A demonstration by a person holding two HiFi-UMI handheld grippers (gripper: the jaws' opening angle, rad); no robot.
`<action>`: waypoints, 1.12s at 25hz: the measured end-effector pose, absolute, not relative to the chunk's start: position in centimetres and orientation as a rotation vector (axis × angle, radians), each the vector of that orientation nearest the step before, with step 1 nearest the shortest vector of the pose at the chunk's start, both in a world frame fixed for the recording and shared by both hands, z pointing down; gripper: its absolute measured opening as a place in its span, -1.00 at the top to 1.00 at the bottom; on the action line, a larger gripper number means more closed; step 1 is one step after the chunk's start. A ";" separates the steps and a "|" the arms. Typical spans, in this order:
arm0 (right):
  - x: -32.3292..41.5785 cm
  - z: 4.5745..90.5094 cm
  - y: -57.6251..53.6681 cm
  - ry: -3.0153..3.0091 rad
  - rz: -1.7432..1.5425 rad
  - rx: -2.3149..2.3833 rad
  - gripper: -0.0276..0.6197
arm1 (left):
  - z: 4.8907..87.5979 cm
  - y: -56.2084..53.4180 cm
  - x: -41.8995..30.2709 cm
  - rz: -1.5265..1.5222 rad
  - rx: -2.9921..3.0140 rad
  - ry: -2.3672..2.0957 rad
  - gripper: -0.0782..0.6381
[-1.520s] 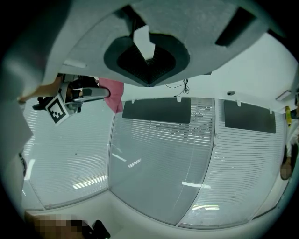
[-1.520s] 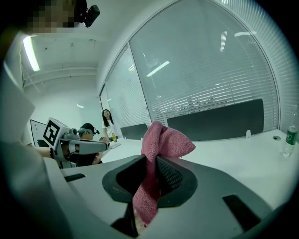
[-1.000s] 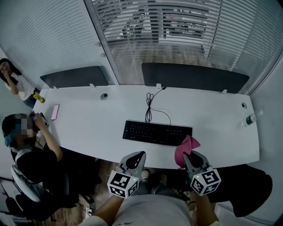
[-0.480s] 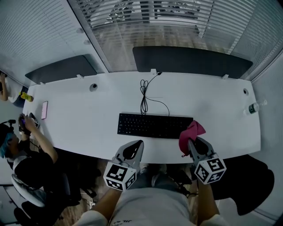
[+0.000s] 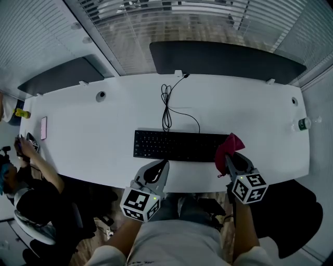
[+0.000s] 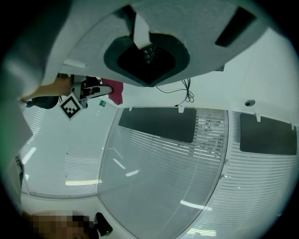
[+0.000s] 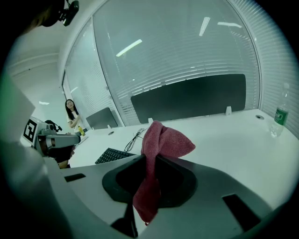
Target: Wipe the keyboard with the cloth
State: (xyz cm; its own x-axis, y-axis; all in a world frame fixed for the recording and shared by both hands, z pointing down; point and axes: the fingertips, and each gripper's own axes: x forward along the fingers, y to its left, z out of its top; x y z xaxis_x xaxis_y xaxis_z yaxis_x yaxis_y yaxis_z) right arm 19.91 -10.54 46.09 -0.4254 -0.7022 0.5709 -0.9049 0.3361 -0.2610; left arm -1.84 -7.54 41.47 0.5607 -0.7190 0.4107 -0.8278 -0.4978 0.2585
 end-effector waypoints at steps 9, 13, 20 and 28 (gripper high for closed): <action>22.1 52.4 -12.3 -2.080 0.919 1.406 0.72 | 44.6 -7.9 -1.5 0.384 2.330 -1.206 0.75; 22.6 53.4 -12.8 -2.056 0.942 1.390 0.72 | 45.4 -7.6 -1.5 0.394 2.312 -1.199 0.75; 22.1 54.4 -13.7 -2.036 0.960 1.356 0.72 | 46.5 -7.8 -1.7 0.397 2.295 -1.200 0.75; 19.4 55.2 -14.4 -2.040 0.957 1.277 0.72 | 46.7 -7.7 -2.5 0.387 2.282 -1.217 0.75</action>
